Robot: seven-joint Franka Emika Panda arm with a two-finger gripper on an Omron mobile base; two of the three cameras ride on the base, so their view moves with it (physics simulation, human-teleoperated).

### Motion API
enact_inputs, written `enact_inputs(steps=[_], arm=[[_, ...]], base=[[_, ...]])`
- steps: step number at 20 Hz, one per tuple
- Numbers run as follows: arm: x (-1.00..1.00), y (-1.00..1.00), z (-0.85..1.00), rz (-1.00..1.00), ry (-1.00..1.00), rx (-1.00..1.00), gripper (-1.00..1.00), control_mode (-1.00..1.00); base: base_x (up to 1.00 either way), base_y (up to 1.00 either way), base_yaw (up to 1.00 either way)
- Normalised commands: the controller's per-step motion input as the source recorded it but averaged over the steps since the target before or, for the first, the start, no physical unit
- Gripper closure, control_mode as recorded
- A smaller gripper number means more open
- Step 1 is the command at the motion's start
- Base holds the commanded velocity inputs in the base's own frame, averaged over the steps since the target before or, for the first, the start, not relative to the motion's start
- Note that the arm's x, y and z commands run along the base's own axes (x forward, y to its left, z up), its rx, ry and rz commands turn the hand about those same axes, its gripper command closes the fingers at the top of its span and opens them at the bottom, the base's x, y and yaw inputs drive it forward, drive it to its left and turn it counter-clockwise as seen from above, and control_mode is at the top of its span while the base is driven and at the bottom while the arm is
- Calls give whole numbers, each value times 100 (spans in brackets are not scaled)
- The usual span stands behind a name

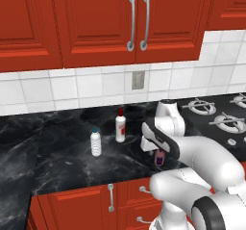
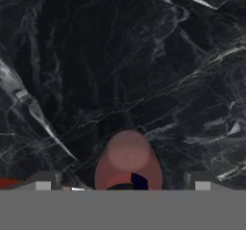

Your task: Place the drinks on the dining counter in a tight cluster.

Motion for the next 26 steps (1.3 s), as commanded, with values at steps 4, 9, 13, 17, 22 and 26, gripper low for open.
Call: enact_inputs(steps=[4,9,13,17,22,26], arm=[[0,0,-14,0,0,0,-100,-100],[0,-1,0,0,0,0,-100,-100],[0,0,0,0,0,0,-100,-100],[0,0,0,0,0,0,100,-100],[0,0,0,0,0,0,100,-100],[0,0,0,0,0,0,100,-100]], base=[[0,0,0],[0,0,0],[0,0,0],[0,0,0],[0,0,0],[0,0,0]])
